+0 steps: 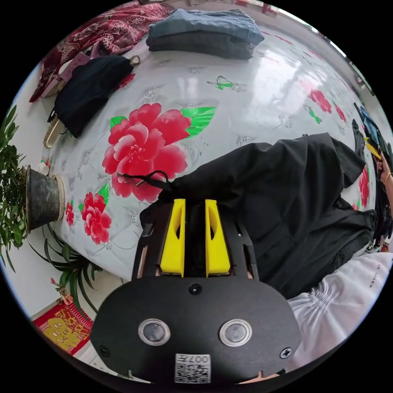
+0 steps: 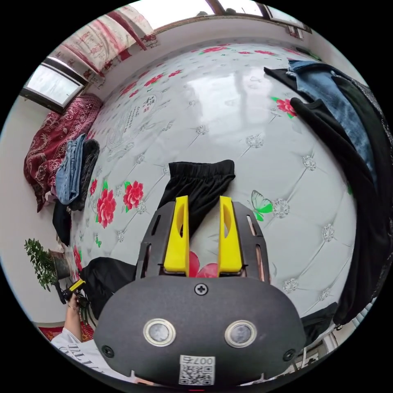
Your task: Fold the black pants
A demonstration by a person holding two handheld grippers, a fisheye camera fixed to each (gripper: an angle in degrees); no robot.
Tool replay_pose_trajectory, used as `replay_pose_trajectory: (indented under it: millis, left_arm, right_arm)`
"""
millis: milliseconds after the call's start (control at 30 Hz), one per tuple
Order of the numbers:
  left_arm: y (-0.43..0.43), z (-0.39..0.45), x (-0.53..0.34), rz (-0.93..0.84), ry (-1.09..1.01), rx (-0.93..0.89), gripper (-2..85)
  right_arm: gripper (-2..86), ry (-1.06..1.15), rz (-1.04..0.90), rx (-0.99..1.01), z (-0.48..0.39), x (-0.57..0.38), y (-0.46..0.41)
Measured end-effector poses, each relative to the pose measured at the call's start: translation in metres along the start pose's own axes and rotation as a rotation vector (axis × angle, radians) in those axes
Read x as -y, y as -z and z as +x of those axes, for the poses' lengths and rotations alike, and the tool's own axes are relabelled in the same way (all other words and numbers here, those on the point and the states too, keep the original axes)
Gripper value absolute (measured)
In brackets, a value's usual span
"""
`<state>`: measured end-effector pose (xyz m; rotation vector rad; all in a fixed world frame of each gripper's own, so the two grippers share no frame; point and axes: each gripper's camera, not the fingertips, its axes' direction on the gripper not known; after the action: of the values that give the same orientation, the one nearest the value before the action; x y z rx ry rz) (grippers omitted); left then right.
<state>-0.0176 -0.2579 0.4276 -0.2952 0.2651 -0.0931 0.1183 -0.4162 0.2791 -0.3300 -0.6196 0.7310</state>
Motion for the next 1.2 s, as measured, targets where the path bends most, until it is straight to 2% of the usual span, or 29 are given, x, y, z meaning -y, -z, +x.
replay_pose_trajectory:
  millis: [133,267,367,433,500,567,667,800,933,1000,1133,1200]
  left_arm:
    - [-0.003,-0.003,-0.005,0.005,-0.013,-0.006,1.3]
    - [0.040,-0.025,-0.040,0.182,0.047,-0.050,0.0]
    - [0.056,-0.028,-0.072,0.319,0.045,-0.149,0.0]
    - [0.045,-0.024,-0.078,0.316,0.039,-0.179,0.1]
    - [0.024,-0.018,-0.077,0.290,0.037,-0.171,0.4]
    - [0.017,-0.020,-0.072,0.297,0.052,-0.214,0.8]
    - [0.011,-0.023,-0.063,0.272,0.048,-0.216,1.6]
    - [0.013,-0.024,-0.061,0.281,-0.010,-0.187,4.7]
    - [0.021,-0.032,-0.069,0.289,0.024,-0.165,8.4]
    - [0.025,-0.034,-0.075,0.296,0.035,-0.089,8.8]
    - [0.032,-0.043,-0.078,0.325,0.064,-0.057,8.6]
    - [0.028,-0.052,-0.074,0.348,0.091,-0.097,9.0]
  right_arm:
    - [0.6,0.063,-0.002,-0.072,-0.017,0.005,-0.004]
    - [0.2,0.133,0.384,0.145,-0.009,-0.029,0.115]
    - [0.5,0.160,0.519,0.107,0.016,-0.079,0.175]
    - [1.2,0.121,0.462,0.049,0.040,-0.102,0.170]
    - [2.8,-0.013,0.253,-0.021,0.080,-0.125,0.133]
    - [4.0,-0.086,0.165,-0.019,0.101,-0.146,0.116]
    - [5.0,-0.131,0.184,-0.054,0.110,-0.169,0.116]
    - [5.6,-0.041,0.187,-0.107,0.093,-0.149,0.108]
    - [6.5,0.106,0.150,-0.153,0.062,-0.103,0.084]
    - [7.0,0.186,0.130,-0.185,0.042,-0.069,0.064]
    - [7.2,0.221,0.081,-0.187,0.035,-0.024,0.034]
    - [6.6,0.221,-0.017,-0.164,0.035,-0.004,0.005]
